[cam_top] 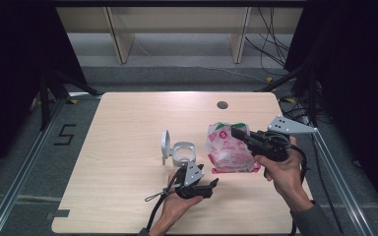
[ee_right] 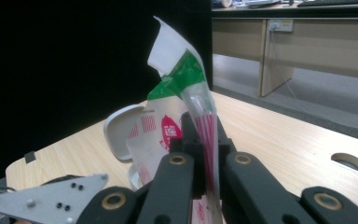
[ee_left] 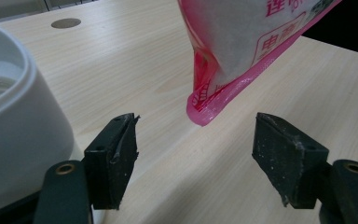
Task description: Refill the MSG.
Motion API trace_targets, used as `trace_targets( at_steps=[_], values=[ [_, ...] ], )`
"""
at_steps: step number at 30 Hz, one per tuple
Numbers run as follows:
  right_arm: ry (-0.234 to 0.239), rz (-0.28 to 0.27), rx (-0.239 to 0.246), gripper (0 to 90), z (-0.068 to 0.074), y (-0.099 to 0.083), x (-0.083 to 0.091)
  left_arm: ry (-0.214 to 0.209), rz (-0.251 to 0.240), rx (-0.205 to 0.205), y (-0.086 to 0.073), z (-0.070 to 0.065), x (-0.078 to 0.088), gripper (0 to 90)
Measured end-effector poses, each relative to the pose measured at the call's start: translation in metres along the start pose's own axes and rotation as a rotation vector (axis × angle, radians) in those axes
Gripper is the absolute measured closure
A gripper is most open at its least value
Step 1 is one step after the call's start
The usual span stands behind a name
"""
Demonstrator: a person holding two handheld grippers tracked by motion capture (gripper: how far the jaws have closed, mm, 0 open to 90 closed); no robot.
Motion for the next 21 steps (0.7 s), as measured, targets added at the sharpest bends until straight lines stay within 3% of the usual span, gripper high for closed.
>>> trace_targets(
  at_steps=[1,3,5,8,11,14,16,18,21],
  values=[
    [0.004,0.005,-0.014,90.0,0.002,0.000,0.000,-0.003,-0.004,-0.011,0.001,0.000,-0.002,29.8],
    [0.009,0.005,-0.007,90.0,0.005,0.002,-0.001,-0.011,-0.037,0.011,0.004,-0.005,-0.008,29.4],
    [0.006,0.001,0.018,90.0,0.006,0.003,-0.003,0.013,-0.024,-0.020,0.005,-0.006,-0.013,31.2],
    [0.020,0.010,0.010,90.0,0.008,0.004,-0.006,0.036,-0.054,-0.041,0.008,-0.009,-0.015,48.9],
    [0.008,0.026,-0.003,90.0,0.011,0.003,-0.008,0.072,-0.068,-0.059,0.011,-0.009,-0.014,60.8],
    [-0.008,0.006,0.029,90.0,0.010,0.008,-0.011,0.104,-0.092,-0.070,0.011,-0.011,-0.018,67.9],
    [-0.013,0.032,0.018,90.0,0.011,0.011,-0.014,0.096,-0.114,-0.032,0.012,-0.013,-0.022,69.0],
    [-0.010,0.029,0.045,90.0,0.011,0.014,-0.020,0.097,-0.112,-0.001,0.012,-0.014,-0.023,69.4],
    [-0.014,0.058,0.022,90.0,0.013,0.015,-0.028,0.087,-0.126,0.038,0.012,-0.015,-0.025,69.8]
  ],
)
Point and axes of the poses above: each handheld gripper's, and its own axes: x roughly backward along the jaws, y roughly out of its top, z roughly to its left, the point moved 3 cm from there along -x, roughly forward along the jaws, and after that the axes turned 14 degrees about -x, right-handed, at the moved point
